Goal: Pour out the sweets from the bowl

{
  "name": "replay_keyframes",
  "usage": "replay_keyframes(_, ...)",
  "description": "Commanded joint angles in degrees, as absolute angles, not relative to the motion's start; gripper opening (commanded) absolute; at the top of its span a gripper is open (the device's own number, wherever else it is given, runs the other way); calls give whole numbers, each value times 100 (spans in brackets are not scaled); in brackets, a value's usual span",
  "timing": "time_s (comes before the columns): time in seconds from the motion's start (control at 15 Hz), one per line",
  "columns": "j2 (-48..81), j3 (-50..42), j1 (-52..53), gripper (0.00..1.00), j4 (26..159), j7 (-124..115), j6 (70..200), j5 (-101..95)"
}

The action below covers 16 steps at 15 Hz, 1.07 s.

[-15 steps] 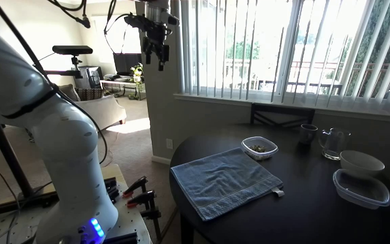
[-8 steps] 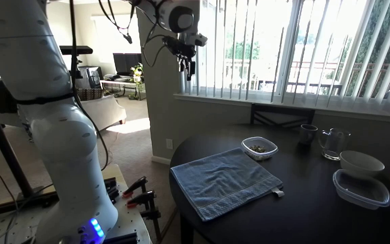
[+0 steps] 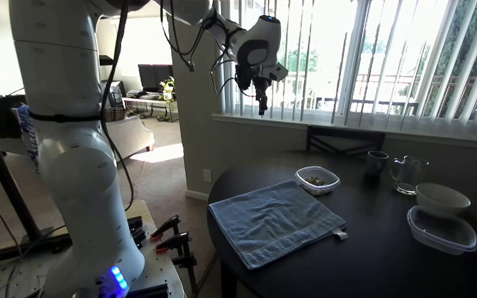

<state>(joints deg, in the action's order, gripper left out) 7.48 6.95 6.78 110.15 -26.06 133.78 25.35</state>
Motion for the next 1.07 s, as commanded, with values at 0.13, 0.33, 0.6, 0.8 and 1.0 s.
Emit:
replay_keyframes(0.13, 755, 686, 708, 100, 10984, -2696, 13369, 2539)
replay_keyframes(0.33, 1310, 749, 795, 100, 10612, -3013, 13558, 2703)
replay_keyframes(0.6, 2610, 682, 903, 100, 9600, -3942, 14116, 2925)
replay_keyframes(0.8, 3576, 603, 699, 100, 8577, -4300, 14127, 3089)
replay_keyframes(1.0, 4071, 505, 409, 100, 7939, -4630, 14093, 3283)
